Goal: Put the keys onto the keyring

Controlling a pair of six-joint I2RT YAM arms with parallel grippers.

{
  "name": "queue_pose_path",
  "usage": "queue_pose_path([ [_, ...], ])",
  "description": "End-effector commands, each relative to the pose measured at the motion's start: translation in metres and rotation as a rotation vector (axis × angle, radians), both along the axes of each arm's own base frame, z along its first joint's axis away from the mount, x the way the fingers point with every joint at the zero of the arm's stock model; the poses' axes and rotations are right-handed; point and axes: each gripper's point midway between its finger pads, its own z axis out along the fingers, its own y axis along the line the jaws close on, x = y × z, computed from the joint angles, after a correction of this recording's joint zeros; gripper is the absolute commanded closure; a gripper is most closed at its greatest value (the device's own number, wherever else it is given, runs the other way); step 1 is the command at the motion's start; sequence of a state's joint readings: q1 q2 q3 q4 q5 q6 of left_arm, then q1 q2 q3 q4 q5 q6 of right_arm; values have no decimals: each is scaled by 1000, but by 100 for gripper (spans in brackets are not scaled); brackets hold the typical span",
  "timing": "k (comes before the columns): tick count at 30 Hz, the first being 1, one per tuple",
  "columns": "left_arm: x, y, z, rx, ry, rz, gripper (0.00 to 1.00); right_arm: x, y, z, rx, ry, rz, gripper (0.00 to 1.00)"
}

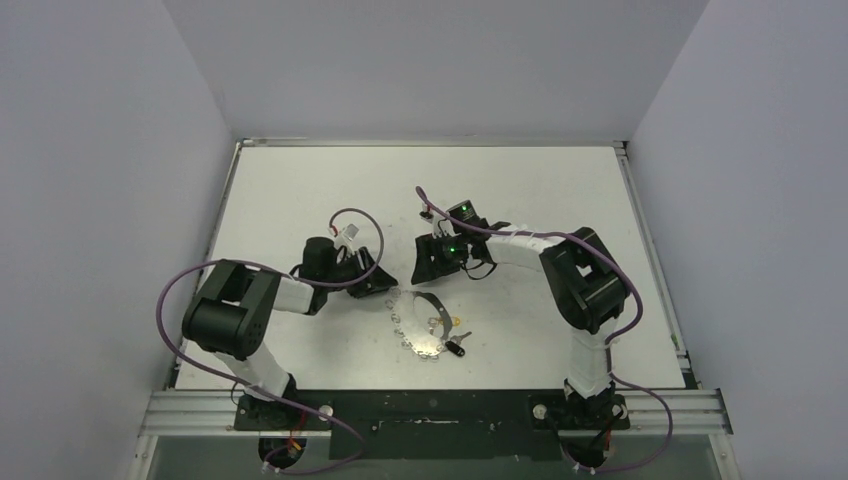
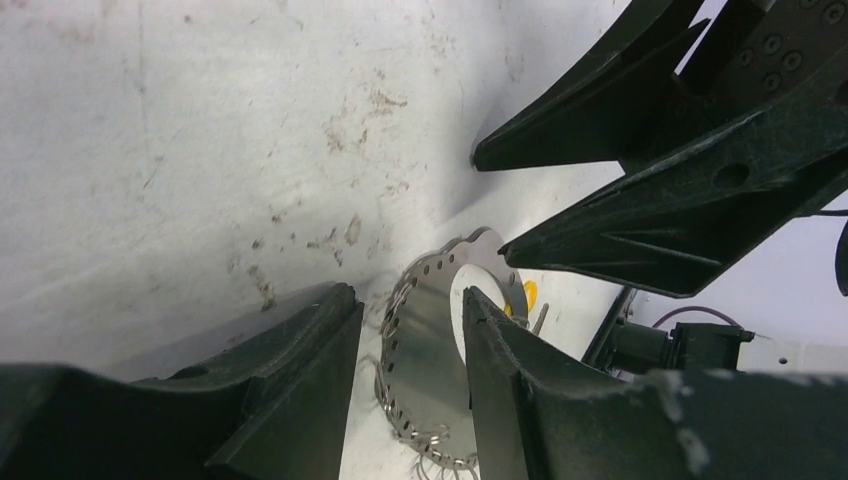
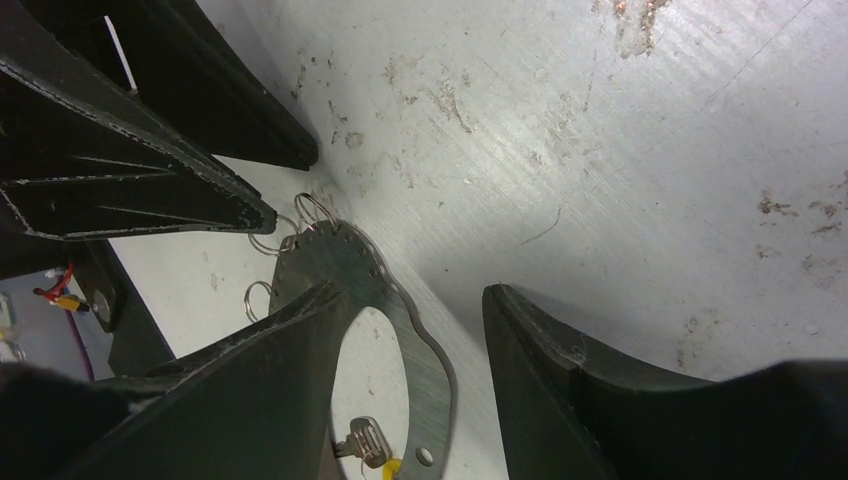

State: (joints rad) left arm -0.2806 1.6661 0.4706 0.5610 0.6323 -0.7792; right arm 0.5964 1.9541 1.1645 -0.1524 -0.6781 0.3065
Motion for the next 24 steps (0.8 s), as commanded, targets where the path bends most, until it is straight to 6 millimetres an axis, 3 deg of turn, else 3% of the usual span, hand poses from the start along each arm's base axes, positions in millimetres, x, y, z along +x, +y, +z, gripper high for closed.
queue_pose_path([
  [1, 12, -9, -3, 19, -50, -36, 59, -5, 0, 15, 15, -20, 16, 47],
  [11, 16, -12, -5, 44, -66, -52, 69, -8, 1, 20, 19, -35, 34, 47],
  [16, 14, 15, -3, 192, -60, 63, 57, -16, 4, 18, 8, -32, 54, 47],
  [21, -15, 40, 3, 405, 20, 152, 50, -27, 9, 17, -2, -38, 80, 46],
  [24, -38, 40, 11, 474, 57, 186, 48, -29, 6, 14, -11, -36, 67, 46],
])
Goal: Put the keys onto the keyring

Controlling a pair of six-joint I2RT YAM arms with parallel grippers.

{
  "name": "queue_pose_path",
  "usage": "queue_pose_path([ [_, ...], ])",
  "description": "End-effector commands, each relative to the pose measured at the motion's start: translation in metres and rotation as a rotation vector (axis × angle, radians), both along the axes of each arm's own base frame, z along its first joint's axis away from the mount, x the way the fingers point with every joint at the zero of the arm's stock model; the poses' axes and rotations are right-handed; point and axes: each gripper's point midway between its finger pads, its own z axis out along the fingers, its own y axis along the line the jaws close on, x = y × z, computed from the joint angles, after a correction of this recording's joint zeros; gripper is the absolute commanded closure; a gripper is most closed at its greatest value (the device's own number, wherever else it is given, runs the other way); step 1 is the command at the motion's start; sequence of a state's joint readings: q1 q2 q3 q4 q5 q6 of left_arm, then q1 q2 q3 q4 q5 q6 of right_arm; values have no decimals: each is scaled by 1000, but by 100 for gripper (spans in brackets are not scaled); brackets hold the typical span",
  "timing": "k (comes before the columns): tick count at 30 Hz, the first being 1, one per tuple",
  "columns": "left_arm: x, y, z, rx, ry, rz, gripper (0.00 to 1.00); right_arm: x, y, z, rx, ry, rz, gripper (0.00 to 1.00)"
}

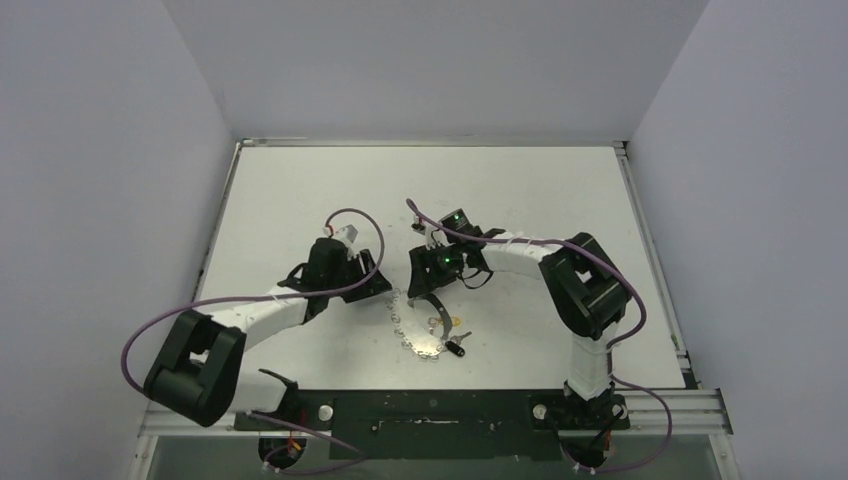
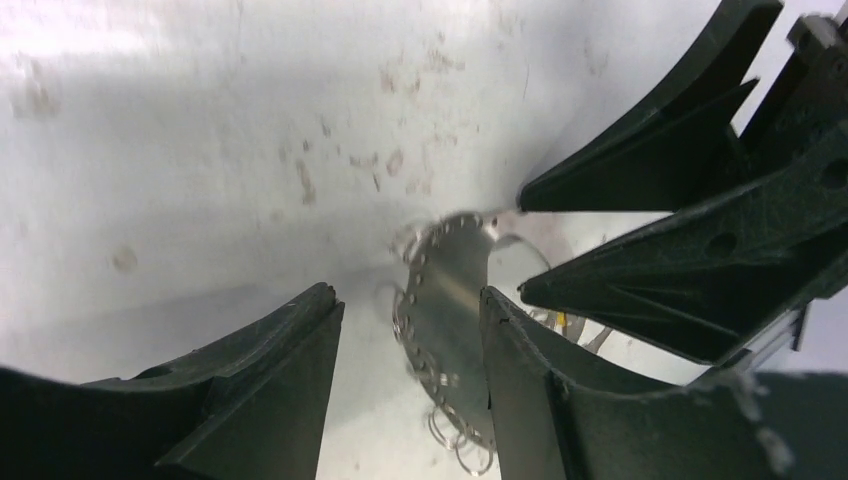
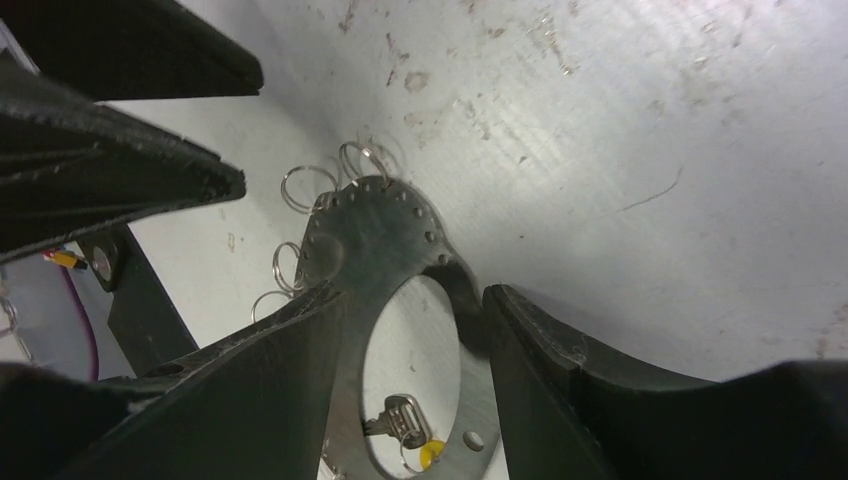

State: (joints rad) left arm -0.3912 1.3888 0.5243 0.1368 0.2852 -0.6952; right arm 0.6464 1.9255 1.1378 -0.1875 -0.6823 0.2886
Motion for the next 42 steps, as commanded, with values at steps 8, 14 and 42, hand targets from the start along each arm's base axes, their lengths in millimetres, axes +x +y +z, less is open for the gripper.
queue_pose_path([
  [8, -69, -13, 16, 201, 162, 174, 40, 11, -23, 11, -44, -71, -88, 43],
  [14, -69, -20, 14, 354, 187, 269, 40, 26, -51, 12, -38, -71, -190, 42],
  [42, -70, -19, -18, 602, 271, 343, 98, 23, -64, 5, -66, -55, -189, 39],
])
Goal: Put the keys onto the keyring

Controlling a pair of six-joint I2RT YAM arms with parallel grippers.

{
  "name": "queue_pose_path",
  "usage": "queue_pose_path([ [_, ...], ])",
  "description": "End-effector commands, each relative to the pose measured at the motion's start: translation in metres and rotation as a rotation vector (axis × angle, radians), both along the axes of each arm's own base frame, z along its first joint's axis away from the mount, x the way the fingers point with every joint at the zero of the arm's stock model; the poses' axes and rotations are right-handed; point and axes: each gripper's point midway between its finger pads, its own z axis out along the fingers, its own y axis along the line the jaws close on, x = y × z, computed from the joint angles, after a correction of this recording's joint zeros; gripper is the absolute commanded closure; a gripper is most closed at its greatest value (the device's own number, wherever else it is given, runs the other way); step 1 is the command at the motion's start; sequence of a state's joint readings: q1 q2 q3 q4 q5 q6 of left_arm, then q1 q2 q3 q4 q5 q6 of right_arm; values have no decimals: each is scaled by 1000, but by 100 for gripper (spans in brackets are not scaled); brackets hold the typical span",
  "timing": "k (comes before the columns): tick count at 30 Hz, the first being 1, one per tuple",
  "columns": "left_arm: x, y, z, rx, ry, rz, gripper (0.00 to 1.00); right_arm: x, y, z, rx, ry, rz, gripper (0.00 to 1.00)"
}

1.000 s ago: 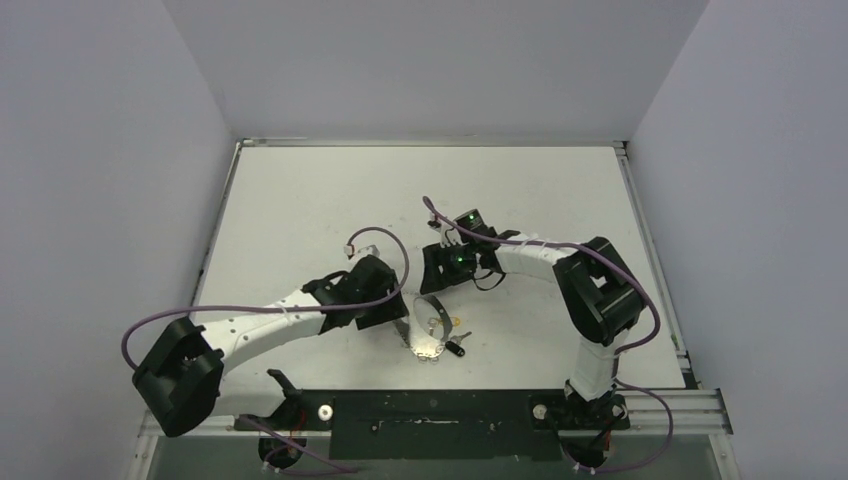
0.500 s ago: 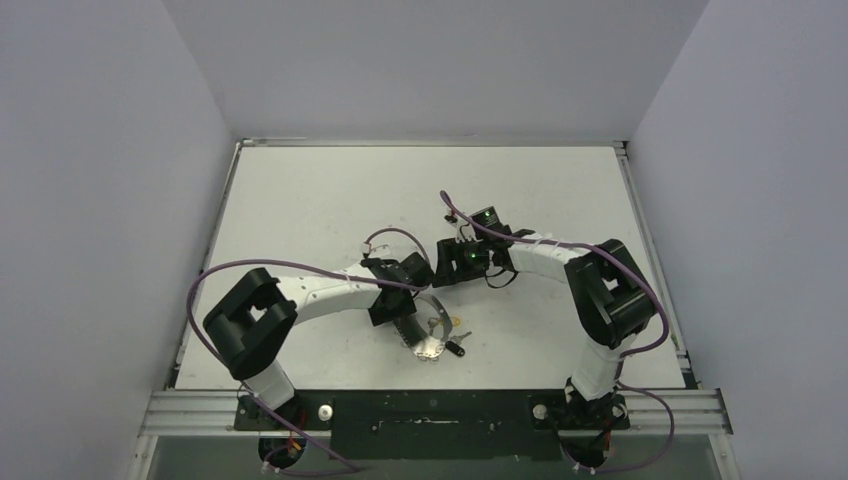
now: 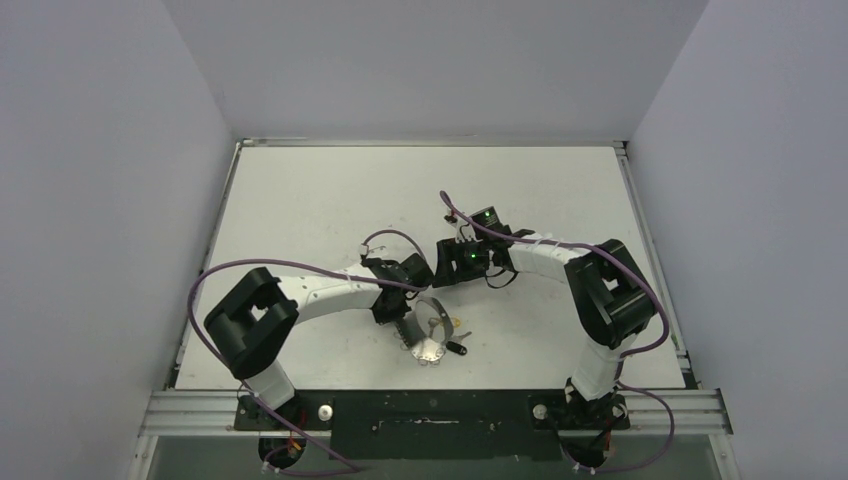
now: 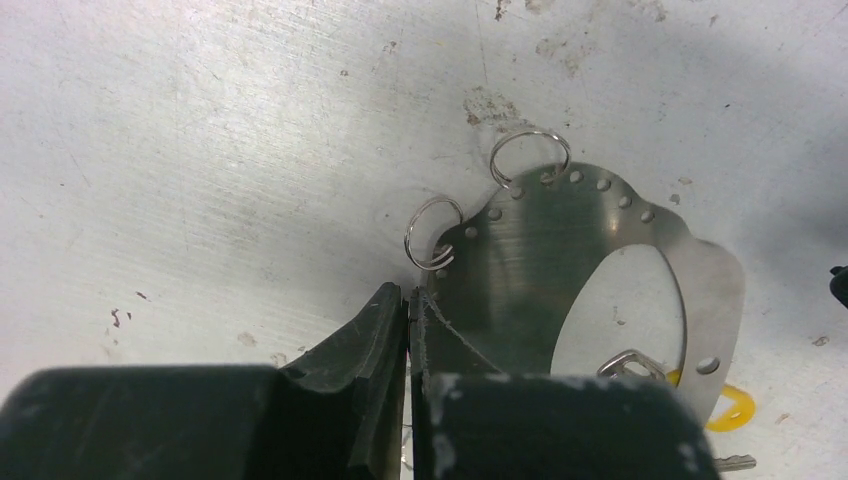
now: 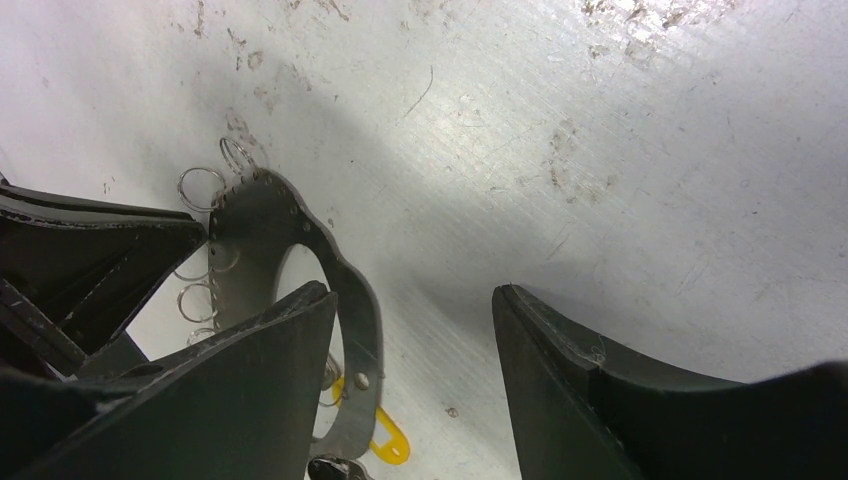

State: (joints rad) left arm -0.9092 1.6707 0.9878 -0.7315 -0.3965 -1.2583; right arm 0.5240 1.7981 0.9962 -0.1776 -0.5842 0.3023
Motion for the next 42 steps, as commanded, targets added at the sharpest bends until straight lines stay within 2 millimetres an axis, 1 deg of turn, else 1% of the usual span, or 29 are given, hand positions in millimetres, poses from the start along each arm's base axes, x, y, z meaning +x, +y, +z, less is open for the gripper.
queue_pose_path([
  [1, -3, 4, 9, 5, -13, -2, 99, 3, -2, 6, 1, -24, -2, 39],
  [4, -5, 4, 8, -2, -8, -13, 98, 3, -2, 7, 1, -25, -2, 39],
  [5, -5, 4, 7, -7, -8, -18, 96, 3, -2, 7, 1, -24, -1, 39],
  [6, -5, 3, 7, -14, -10, -24, 92, 3, -2, 7, 1, -23, -1, 39],
  [8, -6, 0, 8, -33, -11, -37, 79, 3, -2, 8, 1, -24, 0, 39],
  [10, -7, -2, 8, -50, -11, -42, 74, 3, -1, 8, 3, -23, 3, 39],
  [13, -10, -3, 8, -58, -8, -47, 73, 3, -1, 7, 2, -21, 3, 39],
  [18, -12, -8, 6, -68, 0, -48, 76, 3, -1, 6, 3, -17, 5, 39],
  [23, -13, -10, 9, -69, 1, -39, 66, 3, 0, 8, 10, -16, 9, 39],
  [28, -16, -7, 14, -85, -10, -14, 62, 2, 2, 8, 22, -11, 13, 39],
  [31, -18, -5, 16, -111, -33, 6, 60, 1, 3, 9, 28, -9, 16, 39],
  [35, -19, -8, 23, -196, -77, 36, 59, -1, 4, 9, 33, -9, 22, 39],
  [42, -21, -12, 23, -283, -103, 95, 59, -2, 6, 8, 39, -4, 27, 39],
])
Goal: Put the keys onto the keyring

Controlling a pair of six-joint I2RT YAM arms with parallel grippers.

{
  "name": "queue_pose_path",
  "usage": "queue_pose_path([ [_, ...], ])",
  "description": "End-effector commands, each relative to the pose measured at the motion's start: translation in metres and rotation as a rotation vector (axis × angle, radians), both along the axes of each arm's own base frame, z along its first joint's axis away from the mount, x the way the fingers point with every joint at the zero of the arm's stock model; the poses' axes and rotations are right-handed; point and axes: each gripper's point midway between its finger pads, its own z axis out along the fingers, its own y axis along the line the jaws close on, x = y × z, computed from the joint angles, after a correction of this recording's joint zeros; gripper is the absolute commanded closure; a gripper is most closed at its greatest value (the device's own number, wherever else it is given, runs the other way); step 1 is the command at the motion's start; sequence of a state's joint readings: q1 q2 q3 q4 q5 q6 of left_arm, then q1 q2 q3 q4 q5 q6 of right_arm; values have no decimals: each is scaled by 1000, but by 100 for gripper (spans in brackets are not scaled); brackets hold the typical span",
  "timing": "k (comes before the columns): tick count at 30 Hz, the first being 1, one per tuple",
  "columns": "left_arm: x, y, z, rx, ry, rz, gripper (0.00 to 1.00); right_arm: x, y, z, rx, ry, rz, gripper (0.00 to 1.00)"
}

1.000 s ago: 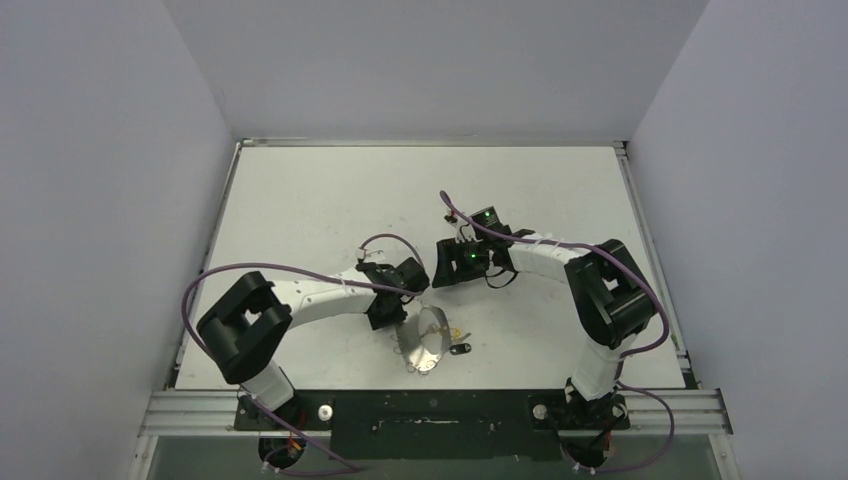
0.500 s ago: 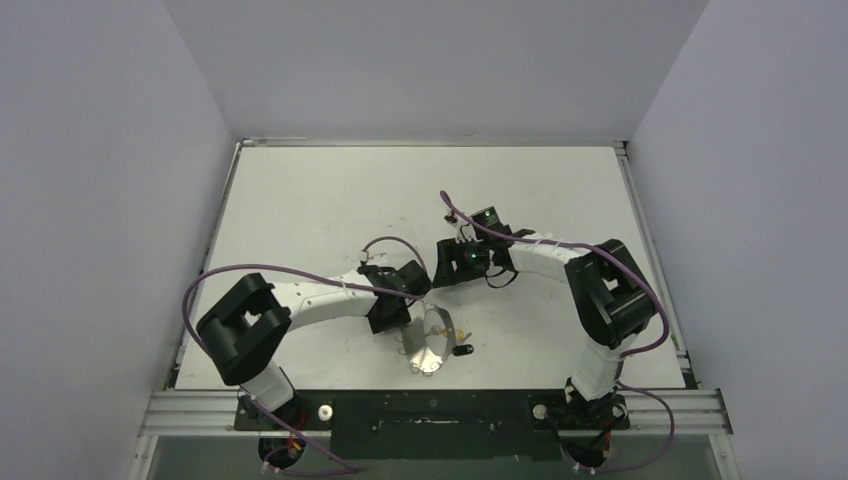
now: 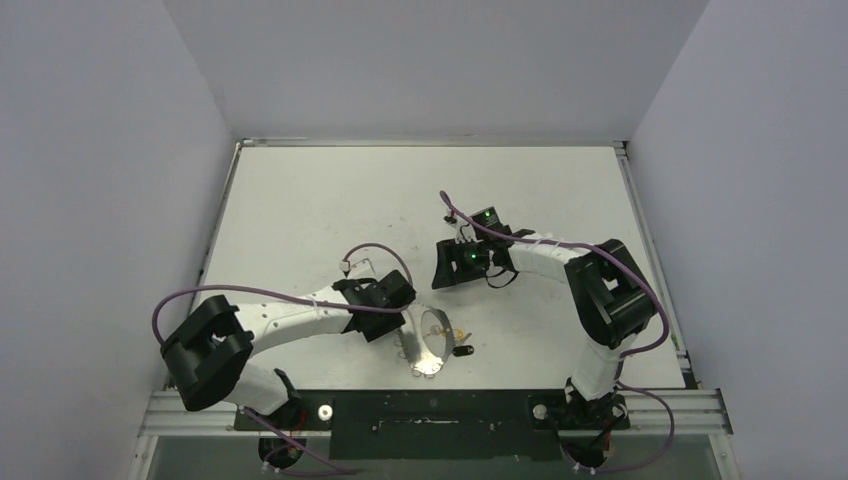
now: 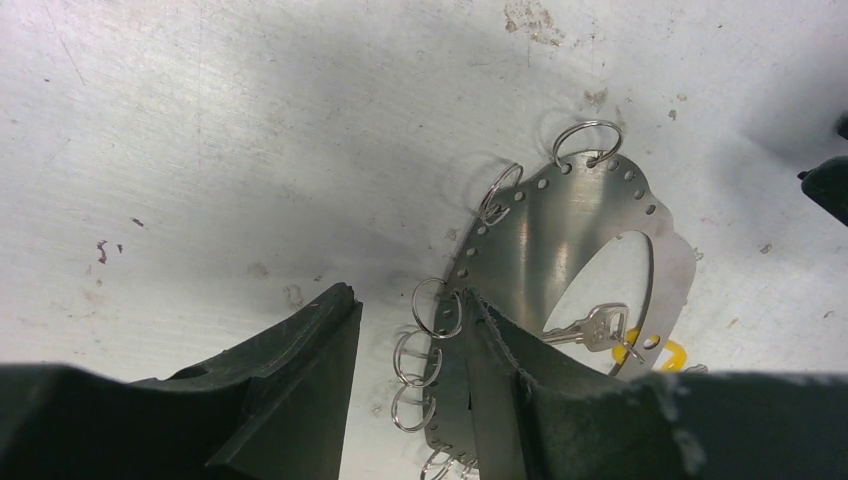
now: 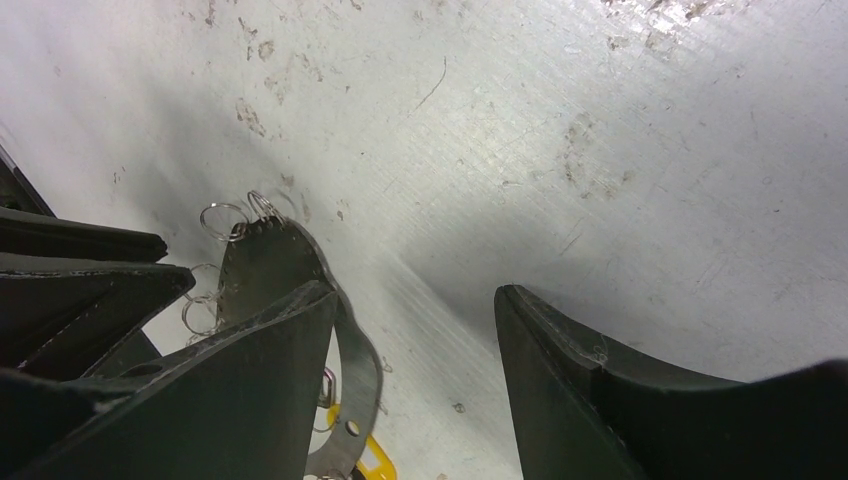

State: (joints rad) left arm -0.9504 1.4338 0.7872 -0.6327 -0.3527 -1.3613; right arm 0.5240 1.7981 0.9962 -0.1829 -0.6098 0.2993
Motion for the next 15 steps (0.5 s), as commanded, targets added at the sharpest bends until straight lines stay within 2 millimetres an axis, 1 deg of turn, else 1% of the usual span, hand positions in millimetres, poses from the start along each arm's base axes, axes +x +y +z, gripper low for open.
queue_pose_path([
  [1, 8, -16, 9, -112, -50, 62, 59, 2, 4, 6, 24, -15, 11, 39],
  [8, 7, -19, 5, -142, -43, 81, 58, 1, 5, 5, 26, -11, 15, 39],
  [15, 6, -22, -6, -185, -41, 117, 63, -1, 6, 6, 30, -9, 21, 39],
])
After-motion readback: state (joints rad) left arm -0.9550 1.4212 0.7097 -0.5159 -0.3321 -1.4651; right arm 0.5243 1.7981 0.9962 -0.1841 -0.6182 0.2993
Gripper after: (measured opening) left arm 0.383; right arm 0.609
